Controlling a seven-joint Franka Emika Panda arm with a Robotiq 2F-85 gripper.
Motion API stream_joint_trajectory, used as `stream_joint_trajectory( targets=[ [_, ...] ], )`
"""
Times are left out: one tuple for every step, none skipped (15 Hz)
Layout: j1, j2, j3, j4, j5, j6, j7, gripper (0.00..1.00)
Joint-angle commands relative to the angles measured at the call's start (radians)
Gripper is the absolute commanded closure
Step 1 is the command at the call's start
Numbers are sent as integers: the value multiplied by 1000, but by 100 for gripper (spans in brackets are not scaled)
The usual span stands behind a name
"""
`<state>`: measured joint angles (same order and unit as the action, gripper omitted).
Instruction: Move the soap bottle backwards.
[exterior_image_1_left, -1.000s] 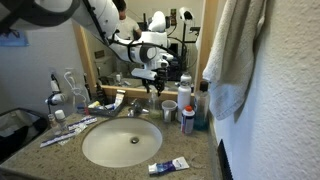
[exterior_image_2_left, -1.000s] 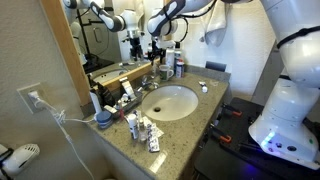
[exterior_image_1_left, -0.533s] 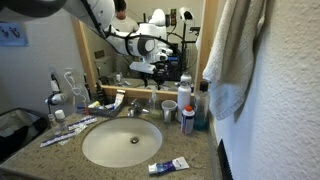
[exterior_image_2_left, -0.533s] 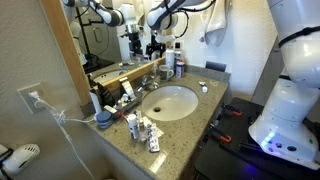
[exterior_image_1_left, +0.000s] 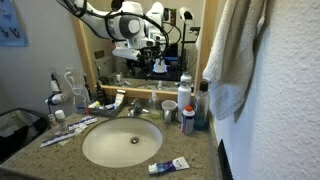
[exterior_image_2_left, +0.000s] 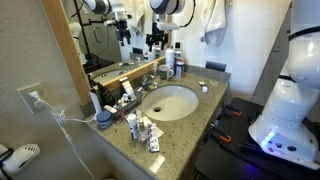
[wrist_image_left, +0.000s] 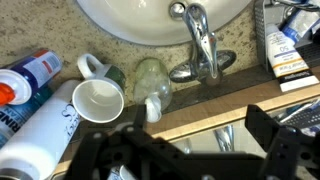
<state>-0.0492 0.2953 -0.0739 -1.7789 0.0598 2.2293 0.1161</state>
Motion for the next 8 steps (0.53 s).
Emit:
stream_joint_trajectory(
  targets=[
    [27,-217,4,-238,-23,32,72,0],
    [29,-259,8,-283,-17,43,83,0],
    [31,-297,11,-325,-13,47,94,0],
    [31,-336,17,-367,2,53,88,0],
    [33,-371,21,-403,2,58,100,0],
    [33,-402,26,-435,3,60,105,0],
    [33,-428,32,-464,0,62,111,0],
    [32,-452,38,-491,0,66,121,0]
  ],
)
